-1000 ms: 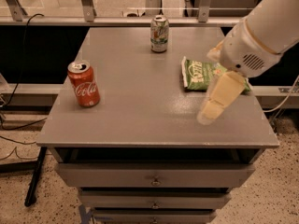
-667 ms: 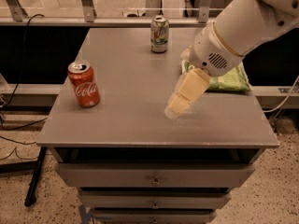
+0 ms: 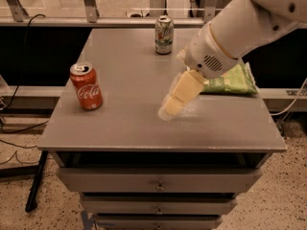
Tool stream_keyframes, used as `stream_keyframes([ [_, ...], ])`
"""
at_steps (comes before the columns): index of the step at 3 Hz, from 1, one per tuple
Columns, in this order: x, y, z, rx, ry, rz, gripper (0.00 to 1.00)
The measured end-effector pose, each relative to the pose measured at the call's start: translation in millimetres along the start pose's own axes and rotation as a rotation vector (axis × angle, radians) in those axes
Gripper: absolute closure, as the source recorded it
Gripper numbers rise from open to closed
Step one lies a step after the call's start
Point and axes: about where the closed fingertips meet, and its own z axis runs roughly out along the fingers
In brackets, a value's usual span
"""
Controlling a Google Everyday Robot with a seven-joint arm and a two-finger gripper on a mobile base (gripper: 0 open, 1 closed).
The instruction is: Knock coke can over
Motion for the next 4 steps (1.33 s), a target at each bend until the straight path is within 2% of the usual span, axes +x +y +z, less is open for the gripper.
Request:
stream_keyframes([
  [1,-29,1,32,-0.025,-0.095,-0.004,0.00],
  [3,-113,-1,104,-0.019,-0.364,-0.044,0.00],
  [4,-133,-7,130,-0.024,-0.438,-0.062,0.00],
])
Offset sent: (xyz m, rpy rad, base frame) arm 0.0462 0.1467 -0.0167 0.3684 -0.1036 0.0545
